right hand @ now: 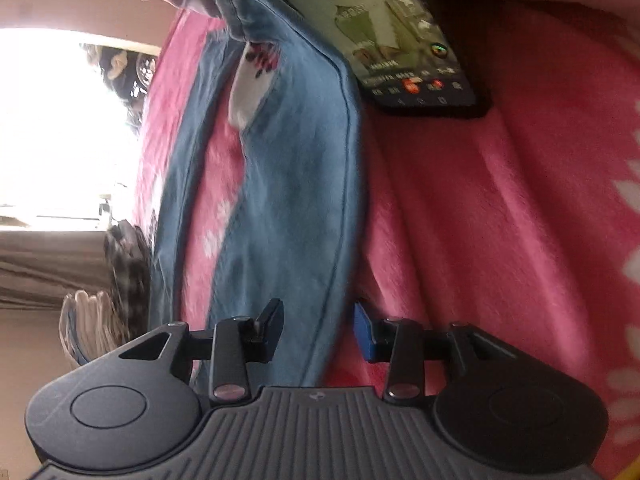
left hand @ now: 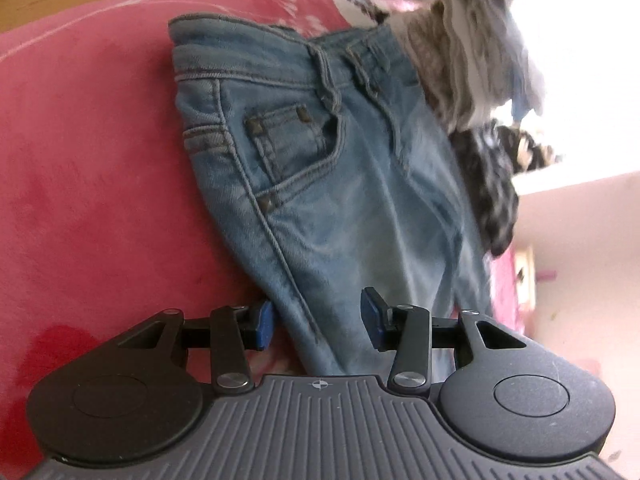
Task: Fold clothes
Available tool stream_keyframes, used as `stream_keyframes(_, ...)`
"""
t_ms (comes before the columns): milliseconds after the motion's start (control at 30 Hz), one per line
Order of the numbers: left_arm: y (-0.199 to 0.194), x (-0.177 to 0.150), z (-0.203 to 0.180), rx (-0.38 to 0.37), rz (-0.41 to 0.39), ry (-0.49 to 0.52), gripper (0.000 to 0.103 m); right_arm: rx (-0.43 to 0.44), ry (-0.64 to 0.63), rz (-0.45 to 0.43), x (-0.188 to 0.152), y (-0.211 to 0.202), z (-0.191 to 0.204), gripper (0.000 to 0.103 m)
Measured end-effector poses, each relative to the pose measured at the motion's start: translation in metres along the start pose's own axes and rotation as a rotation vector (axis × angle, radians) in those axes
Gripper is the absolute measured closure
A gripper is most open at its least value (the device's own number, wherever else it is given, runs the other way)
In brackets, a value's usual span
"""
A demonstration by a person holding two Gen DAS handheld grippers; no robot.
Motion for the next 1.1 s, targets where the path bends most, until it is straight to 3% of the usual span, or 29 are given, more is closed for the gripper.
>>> stream_keyframes(200,0.003,-0.008,-0.002,-0.011,-0.031,0.019,0.062,0.036,-0.009,0.046,-0.008,0.009,-0.001,0.065)
stream_keyframes(300,0.005,-0.007,0.001,-0.034,-0.033,-0.026,0.066,0.054,-0.033,0.046,-0.003,0.015,0.007,0.07)
stream_keyframes(367,0.006,-0.002,0.002,-0.052,-0.044,-0.066,0.071,0.062,-0.034,0.027,0.0,0.015,0.008,0.087)
stream_keyframes(400,0.005,0.0,0.001,-0.056,-0.054,-0.068,0.078,0.073,-0.036,0.015,0.0,0.013,0.009,0.088)
stream_keyframes(600,0.003,-0.002,-0.008,-0.039,-0.1,0.008,0.085,0.084,-0.017,0.003,-0.004,0.012,-0.002,0.089)
stream_keyframes(867,0.01,-0.005,-0.012,0.023,-0.129,0.082,0.086,0.09,0.054,0.021,-0.004,0.026,-0.007,0.09)
stream_keyframes(1100,-0.001,-0.011,-0.028,0.02,-0.189,0.2,0.093,0.083,-0.102,-0.052,-0.008,0.011,0.019,0.096)
Point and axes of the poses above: each gripper's, at about its wrist camera, not at the fingertips, and y roughly the way its jaws point, z to its left, x to its top, the point moved 4 cm from there along y, roughly the way its jaws point, and after that the axes turned 7 degrees about -y, right-handed, at the moved point
